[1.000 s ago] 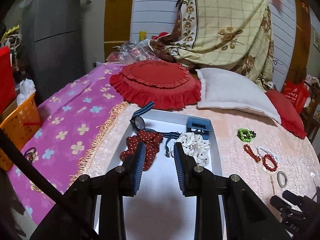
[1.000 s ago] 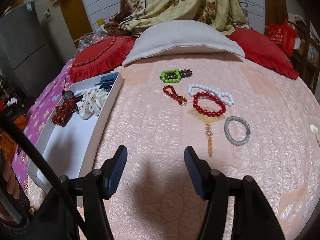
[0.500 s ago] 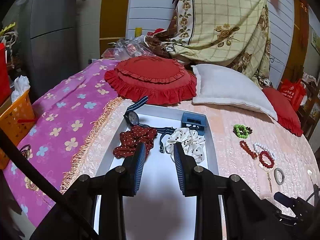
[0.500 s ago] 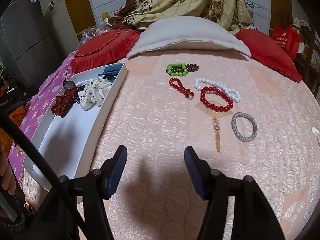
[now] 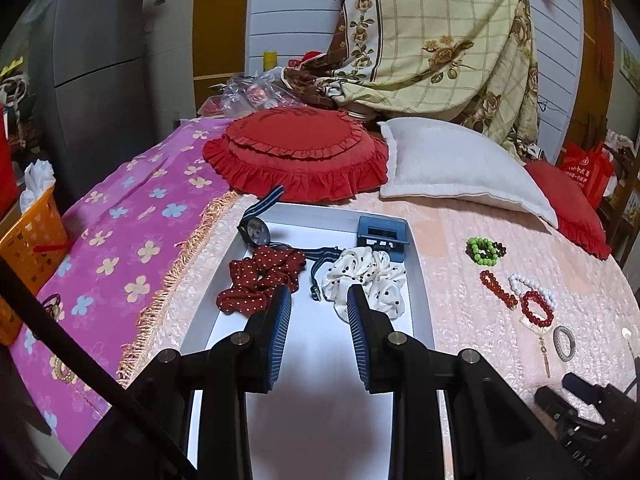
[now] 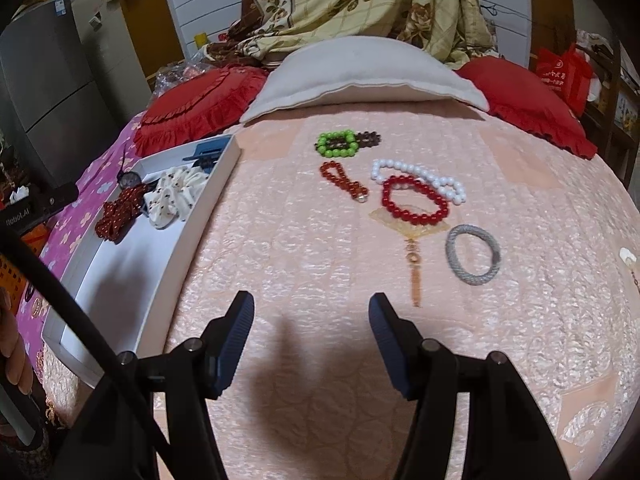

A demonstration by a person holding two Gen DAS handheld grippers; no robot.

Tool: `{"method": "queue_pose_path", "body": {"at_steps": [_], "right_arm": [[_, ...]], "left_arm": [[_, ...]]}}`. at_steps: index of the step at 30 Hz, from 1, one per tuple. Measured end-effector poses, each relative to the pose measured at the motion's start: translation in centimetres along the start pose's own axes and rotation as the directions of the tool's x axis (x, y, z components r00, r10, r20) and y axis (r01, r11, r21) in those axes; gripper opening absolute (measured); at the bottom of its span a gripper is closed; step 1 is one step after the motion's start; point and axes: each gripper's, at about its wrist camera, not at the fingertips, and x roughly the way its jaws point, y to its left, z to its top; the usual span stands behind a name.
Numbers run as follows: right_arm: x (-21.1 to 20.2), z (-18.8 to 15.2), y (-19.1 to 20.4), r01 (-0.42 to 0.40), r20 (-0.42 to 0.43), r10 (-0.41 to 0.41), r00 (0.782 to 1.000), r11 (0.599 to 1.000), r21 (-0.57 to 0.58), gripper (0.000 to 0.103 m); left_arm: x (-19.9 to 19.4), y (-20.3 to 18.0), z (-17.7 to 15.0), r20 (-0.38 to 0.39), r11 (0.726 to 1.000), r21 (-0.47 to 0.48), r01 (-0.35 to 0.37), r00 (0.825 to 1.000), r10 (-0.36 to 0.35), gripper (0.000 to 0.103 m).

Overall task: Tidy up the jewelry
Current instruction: 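Withdraw both tools from the tray toward the bead bracelets, then grasp the red bead strand with the left tool while the right grasps the silver bangle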

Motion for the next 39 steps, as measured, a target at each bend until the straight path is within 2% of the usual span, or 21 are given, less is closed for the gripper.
{"method": "queue_pose_path", "body": {"at_steps": [8, 12, 17, 20, 22, 25, 28, 30, 32, 34, 38, 39], "right_arm": [[-1.3, 0.0, -7.3, 0.081, 0.023, -0.084, 0.996, 0.991, 0.106, 0.063], [-2.2, 0.0, -11.9, 0.099, 0.039, -0.107, 0.993, 0.981, 0.165, 0.063], [-2.3, 0.3, -16.1, 0.102, 0.062, -0.116, 0.991, 0.974, 0.203, 0.063], [-1.4, 0.5, -18.1, 0.065, 0.048, -0.077, 0.996, 0.973, 0.223, 0.063], [0.1, 0.7, -18.8, 0.007, 0.025, -0.013, 1.0, 0.975, 0.222, 0.063], [2.4, 1.3, -18.5, -0.005, -0.018, 0.008, 1.0, 0.981, 0.193, 0.063], [4.0, 2.0, -18.0, -0.021, -0.03, 0.026, 0.999, 0.989, 0.148, 0.063], [4.3, 2.4, -17.5, -0.028, -0.032, 0.032, 0.999, 0.992, 0.121, 0.062], [4.8, 2.7, -17.0, -0.023, -0.039, 0.027, 0.999, 0.996, 0.092, 0.06], [5.3, 2.9, -16.3, -0.002, -0.041, 0.004, 0.999, 0.999, 0.046, 0.057], [5.7, 2.9, -14.7, 0.058, -0.026, -0.059, 0.998, 0.997, -0.042, 0.047], [5.8, 2.8, -14.3, 0.078, -0.02, -0.08, 0.997, 0.995, -0.067, 0.038]], "left_arm": [[0.3, -2.0, -0.5, -0.01, 0.998, 0.063, -0.025, 1.0, 0.025, 0.018], [0.1, -3.8, -0.2, -0.078, 0.998, 0.048, 0.038, 0.996, -0.034, 0.018], [0.7, -8.5, 0.5, -0.15, 0.99, 0.099, 0.097, 0.985, -0.081, 0.018], [2.6, -11.7, 1.2, -0.239, 0.977, 0.079, 0.198, 0.955, -0.175, 0.018], [4.7, -13.9, 1.6, -0.292, 0.962, 0.058, 0.266, 0.926, -0.238, 0.018], [8.5, -16.9, 2.0, -0.351, 0.954, 0.05, 0.297, 0.899, -0.261, 0.018], [12.1, -18.9, 2.0, -0.415, 0.945, 0.027, 0.325, 0.864, -0.285, 0.018], [14.3, -19.8, 1.9, -0.442, 0.948, 0.018, 0.317, 0.853, -0.277, 0.018], [16.0, -20.4, 1.8, -0.453, 0.955, 0.017, 0.297, 0.854, -0.257, 0.018], [17.2, -20.7, 1.4, -0.468, 0.956, 0.009, 0.292, 0.847, -0.254, 0.018], [17.2, -22.1, 1.0, -0.429, 0.961, 0.087, 0.261, 0.881, -0.201, 0.019], [17.0, -22.7, 0.8, -0.418, 0.959, 0.133, 0.25, 0.892, -0.174, 0.019]]}}
